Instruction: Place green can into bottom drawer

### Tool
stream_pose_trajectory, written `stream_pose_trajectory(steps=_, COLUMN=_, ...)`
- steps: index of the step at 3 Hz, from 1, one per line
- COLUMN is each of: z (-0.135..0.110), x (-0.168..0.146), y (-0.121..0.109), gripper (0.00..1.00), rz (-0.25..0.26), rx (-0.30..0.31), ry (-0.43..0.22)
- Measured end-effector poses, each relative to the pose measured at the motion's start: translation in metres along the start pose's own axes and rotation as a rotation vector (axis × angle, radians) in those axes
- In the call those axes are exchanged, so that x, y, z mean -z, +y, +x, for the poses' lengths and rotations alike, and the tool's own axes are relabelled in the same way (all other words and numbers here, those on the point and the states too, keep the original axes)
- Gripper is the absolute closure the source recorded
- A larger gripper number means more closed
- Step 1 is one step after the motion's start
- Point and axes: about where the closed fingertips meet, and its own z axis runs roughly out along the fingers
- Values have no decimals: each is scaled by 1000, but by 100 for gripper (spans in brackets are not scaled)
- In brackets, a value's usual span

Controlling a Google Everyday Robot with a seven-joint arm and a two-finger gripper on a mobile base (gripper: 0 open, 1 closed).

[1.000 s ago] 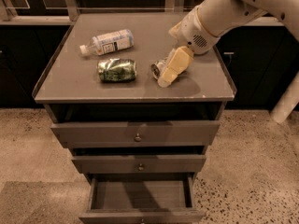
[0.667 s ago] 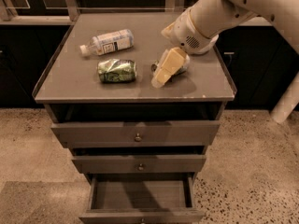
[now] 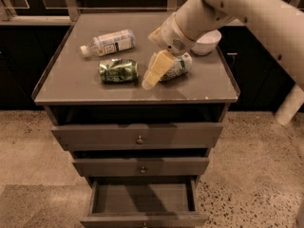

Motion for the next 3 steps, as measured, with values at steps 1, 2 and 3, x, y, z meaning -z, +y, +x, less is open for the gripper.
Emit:
stream_pose_trajectory(steps=1, z=-7, x=-32, y=-13, gripper=0, rz=-60, rx=21, ry=-7)
stream_pose_trajectory(steps=2, z=-9, x=-35, y=-14, gripper=0, rz=-64, rx=23, ry=-11)
stream_pose_trajectory(steps=3, z=-8, x=-40, y=-12, gripper=0, rz=-65, rx=16, ry=-28)
